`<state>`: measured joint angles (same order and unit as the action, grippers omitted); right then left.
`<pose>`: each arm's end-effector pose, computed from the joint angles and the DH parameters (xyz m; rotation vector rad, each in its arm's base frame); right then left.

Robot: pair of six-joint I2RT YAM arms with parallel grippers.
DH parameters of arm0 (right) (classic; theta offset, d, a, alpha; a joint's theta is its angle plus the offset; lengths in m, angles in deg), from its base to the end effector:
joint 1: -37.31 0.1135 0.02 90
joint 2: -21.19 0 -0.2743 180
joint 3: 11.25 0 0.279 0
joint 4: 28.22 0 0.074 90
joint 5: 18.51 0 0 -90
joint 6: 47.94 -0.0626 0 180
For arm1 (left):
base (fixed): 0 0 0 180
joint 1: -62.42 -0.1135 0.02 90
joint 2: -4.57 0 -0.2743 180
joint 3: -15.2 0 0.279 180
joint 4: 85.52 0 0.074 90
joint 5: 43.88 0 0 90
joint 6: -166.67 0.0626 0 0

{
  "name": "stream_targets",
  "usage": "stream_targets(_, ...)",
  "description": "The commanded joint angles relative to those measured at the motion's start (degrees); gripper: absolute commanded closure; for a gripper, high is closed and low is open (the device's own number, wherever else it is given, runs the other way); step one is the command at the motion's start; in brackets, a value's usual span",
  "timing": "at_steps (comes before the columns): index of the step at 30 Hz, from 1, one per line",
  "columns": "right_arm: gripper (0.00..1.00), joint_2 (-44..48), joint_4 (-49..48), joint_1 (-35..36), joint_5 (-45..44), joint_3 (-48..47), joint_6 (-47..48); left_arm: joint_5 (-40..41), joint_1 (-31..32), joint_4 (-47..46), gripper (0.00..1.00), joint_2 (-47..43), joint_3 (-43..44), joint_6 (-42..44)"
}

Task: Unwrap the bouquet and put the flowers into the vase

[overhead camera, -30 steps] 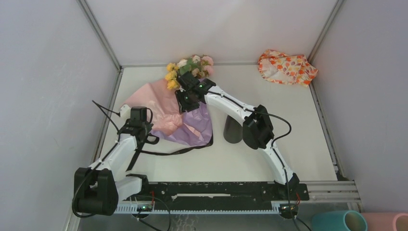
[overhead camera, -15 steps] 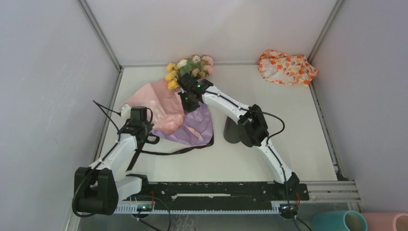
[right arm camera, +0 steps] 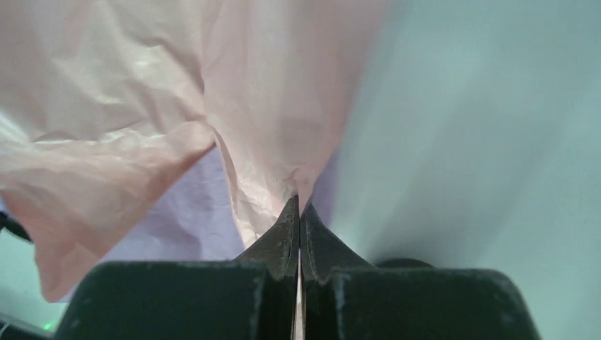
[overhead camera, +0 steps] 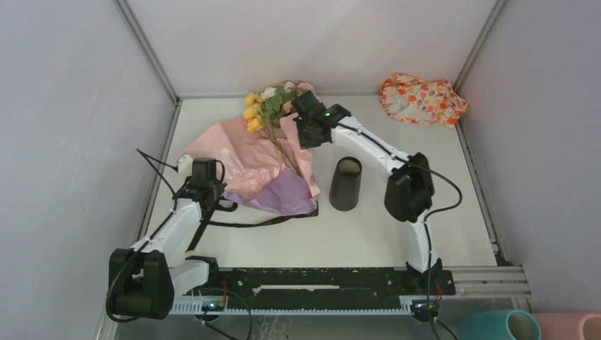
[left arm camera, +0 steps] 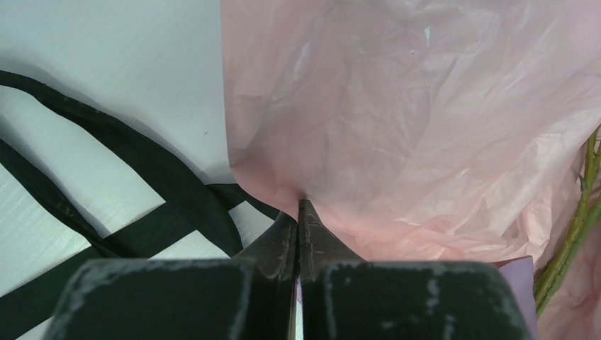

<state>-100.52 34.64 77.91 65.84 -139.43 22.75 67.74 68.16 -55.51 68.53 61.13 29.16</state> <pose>0.3964 0.3317 0.2648 -0.4374 2.5346 0.2779 0.2543 -0.0024 0.1753 -0.9891 2.1141 -0.0027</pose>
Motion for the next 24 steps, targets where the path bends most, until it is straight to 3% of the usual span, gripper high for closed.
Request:
stream_targets(1,1.00,7.6,-3.5,-5.3,-8.1,7.7,2.3,0.7,0.2,-1.1,0.98,-0.7,0.1,1.4)
stream_targets(12,1.00,9.2,-6.6,-17.3,-5.8,20.9,-1.5,1.5,0.2,-1.0,0.99,0.6,0.2,1.4)
stream_targets(24,1.00,0.4,-3.3,-21.8,-7.5,20.7,-3.0,7.1,0.2,2.4,0.97,2.1,0.9,-0.6)
